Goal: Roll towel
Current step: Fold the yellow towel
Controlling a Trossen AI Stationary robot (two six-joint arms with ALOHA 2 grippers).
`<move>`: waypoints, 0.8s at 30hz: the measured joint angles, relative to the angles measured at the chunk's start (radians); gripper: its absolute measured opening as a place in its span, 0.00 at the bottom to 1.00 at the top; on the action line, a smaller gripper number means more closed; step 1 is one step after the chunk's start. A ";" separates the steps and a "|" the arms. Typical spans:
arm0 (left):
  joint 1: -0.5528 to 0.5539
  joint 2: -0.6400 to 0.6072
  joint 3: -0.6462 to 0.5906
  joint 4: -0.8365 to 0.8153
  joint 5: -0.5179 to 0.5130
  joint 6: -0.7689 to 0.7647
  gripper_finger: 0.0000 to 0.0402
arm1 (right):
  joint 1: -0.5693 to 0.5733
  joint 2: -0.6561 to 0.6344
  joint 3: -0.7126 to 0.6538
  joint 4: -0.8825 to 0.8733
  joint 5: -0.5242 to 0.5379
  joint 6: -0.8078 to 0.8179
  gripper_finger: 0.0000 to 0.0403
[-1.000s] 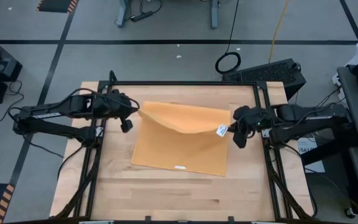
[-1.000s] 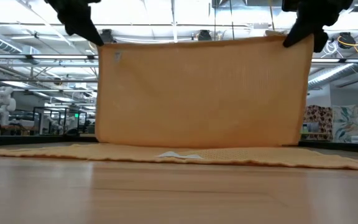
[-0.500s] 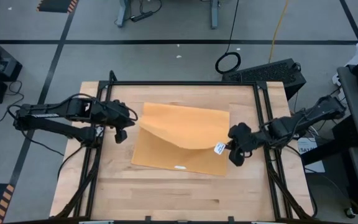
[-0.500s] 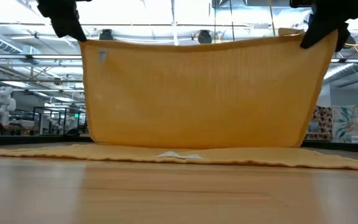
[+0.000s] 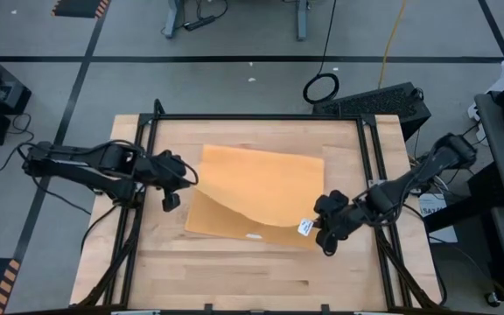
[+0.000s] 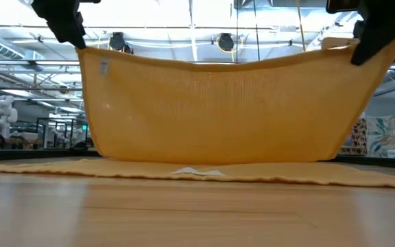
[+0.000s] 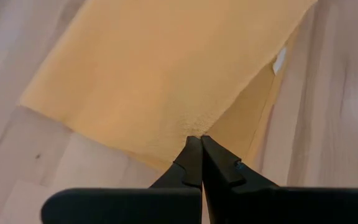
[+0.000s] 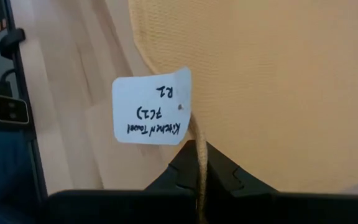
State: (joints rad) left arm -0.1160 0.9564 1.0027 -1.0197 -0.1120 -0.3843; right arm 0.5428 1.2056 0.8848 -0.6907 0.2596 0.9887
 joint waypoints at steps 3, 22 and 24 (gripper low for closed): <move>-0.036 0.036 0.000 -0.001 -0.003 -0.013 0.00 | 0.026 0.024 0.000 0.009 0.001 0.028 0.00; -0.162 0.219 0.000 -0.072 -0.182 -0.135 0.00 | 0.076 0.212 0.000 0.119 -0.004 0.077 0.00; -0.167 0.232 0.000 -0.073 -0.196 -0.135 0.00 | 0.076 0.223 0.000 0.130 -0.009 0.078 0.00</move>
State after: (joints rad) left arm -0.2826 1.1888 1.0027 -1.0931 -0.3080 -0.5194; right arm 0.6186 1.4287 0.8845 -0.5603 0.2501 1.0664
